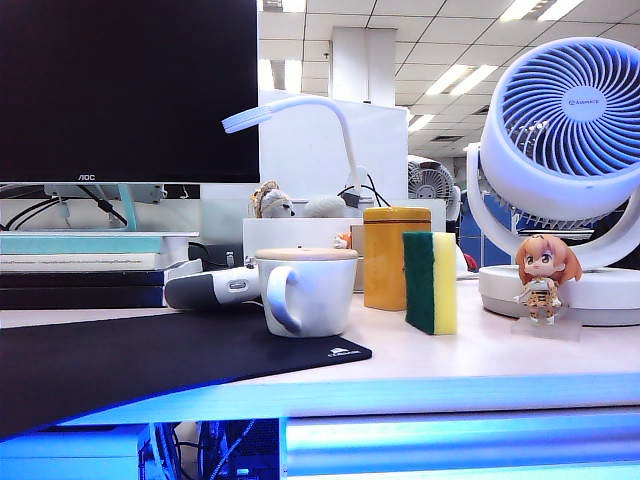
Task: Open the drawer, place the cleaning sponge inside, then close the drawer.
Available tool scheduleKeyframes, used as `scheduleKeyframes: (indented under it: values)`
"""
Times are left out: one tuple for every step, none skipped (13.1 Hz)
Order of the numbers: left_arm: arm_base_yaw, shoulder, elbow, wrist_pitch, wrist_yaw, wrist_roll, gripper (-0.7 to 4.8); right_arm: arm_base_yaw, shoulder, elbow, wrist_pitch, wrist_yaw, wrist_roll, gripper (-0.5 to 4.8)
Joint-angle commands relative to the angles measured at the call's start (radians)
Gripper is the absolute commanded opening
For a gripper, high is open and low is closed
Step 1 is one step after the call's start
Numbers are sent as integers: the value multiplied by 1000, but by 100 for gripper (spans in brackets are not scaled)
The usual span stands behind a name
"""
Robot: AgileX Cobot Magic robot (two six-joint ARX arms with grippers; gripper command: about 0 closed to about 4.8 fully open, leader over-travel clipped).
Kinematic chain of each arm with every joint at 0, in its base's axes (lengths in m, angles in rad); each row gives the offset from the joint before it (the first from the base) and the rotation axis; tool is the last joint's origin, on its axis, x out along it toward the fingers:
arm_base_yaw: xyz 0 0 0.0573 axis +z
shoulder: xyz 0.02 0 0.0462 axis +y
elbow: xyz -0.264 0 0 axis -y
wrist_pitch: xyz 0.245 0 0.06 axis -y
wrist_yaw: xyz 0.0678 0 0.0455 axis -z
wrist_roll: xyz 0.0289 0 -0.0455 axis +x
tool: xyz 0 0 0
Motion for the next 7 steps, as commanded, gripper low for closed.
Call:
scheduleKeyframes:
  values:
    - [-1,-2,3,13,14,1,-5,-251,-1,2,-92,61,-131,-4]
    - [-1,-2,3,13,14,1,-5,-278,4,-9,-64,57,-131,-3]
    - [-1,-2,3,13,14,0,-5,-295,19,-46,19,5,-127,-3]
    - [-1,-2,3,13,15,0,-5,-317,47,-121,139,-82,-89,-3]
    - [-1,-2,3,13,23,0,-5,-330,58,-156,172,-108,-60,-3]
    - [-1,-2,3,13,34,0,-5,-378,67,-258,288,-129,24,-3]
    - [-1,-2,3,13,33,0,-5,-415,67,-306,380,-149,37,-3]
